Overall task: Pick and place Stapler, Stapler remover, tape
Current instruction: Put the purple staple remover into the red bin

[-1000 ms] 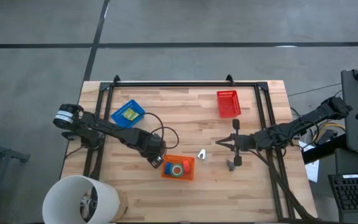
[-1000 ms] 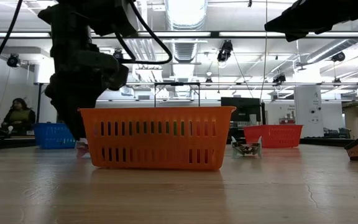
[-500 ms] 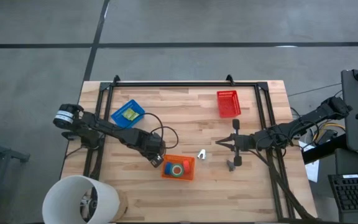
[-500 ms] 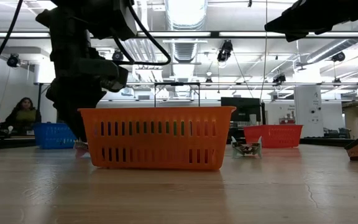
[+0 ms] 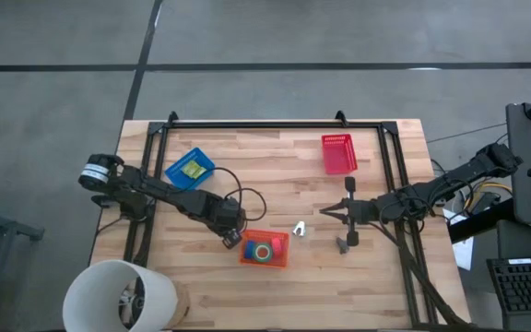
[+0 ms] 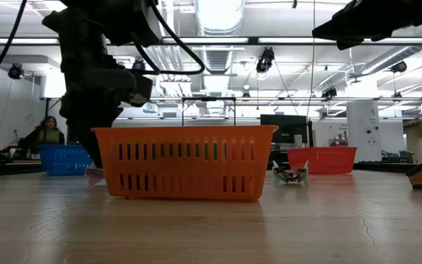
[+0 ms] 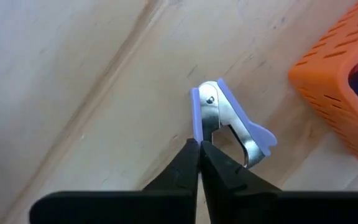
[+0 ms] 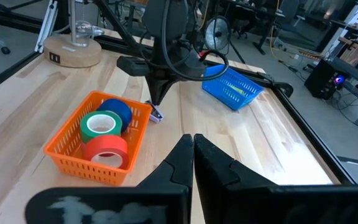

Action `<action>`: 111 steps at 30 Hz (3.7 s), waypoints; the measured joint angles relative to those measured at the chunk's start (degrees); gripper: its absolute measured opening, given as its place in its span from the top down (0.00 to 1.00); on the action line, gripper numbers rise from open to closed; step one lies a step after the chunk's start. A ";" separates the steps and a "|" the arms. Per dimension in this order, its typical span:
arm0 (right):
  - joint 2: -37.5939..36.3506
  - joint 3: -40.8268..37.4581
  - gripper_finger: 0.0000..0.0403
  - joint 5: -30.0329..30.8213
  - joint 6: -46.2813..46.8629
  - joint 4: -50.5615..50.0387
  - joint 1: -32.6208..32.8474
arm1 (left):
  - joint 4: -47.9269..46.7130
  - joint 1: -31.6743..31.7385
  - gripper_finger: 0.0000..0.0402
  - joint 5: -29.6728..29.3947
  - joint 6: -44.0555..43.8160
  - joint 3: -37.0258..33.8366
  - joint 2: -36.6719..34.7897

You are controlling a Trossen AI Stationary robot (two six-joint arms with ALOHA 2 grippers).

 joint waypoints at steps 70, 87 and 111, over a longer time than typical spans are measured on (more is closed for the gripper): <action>0.13 5.00 0.57 -6.11 5.81 17.29 -1.49 | 80.84 3.15 0.99 -4.61 65.43 3.98 0.27; 6.18 4.74 0.63 -6.08 4.79 22.99 -1.49 | 82.17 2.99 0.99 -4.05 65.82 3.97 0.13; 9.55 5.96 0.78 -6.12 6.86 24.64 -2.16 | 81.97 2.97 0.99 -4.18 65.69 3.78 0.13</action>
